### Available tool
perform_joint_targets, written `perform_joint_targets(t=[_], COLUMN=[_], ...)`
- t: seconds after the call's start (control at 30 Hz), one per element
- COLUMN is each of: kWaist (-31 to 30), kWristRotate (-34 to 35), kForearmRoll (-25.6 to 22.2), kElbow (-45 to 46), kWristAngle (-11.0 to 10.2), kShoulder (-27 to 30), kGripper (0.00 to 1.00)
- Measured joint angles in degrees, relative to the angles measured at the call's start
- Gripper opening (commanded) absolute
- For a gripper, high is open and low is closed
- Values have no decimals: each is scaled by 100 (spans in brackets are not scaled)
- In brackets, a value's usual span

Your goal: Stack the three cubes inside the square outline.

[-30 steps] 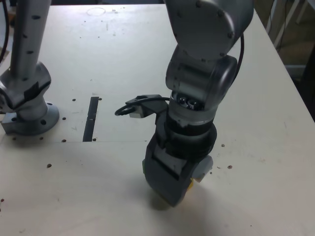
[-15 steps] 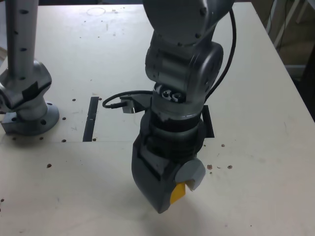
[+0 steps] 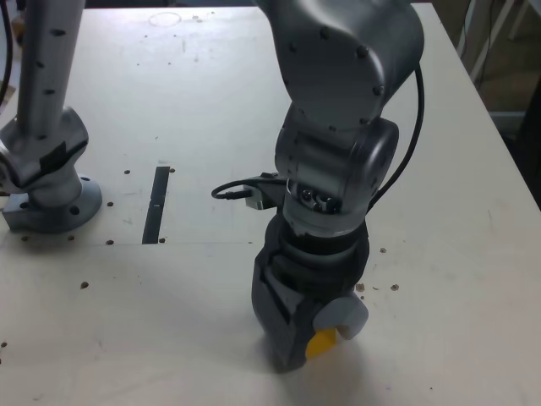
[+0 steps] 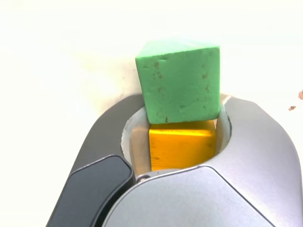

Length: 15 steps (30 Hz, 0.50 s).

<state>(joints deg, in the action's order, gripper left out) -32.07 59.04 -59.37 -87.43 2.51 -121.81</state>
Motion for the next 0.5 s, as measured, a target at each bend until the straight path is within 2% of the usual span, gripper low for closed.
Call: perform_joint_targets(t=[0.17,0.33,0.5], kWaist=[1,1,1], kWristRotate=[-498,-760,-977], kForearmRoll=[-423,-642,-1330], kElbow=[87,92,-138], kWristAngle=[-169,-291,-421], kShoulder=[95,330,699], kGripper=[14,14,14])
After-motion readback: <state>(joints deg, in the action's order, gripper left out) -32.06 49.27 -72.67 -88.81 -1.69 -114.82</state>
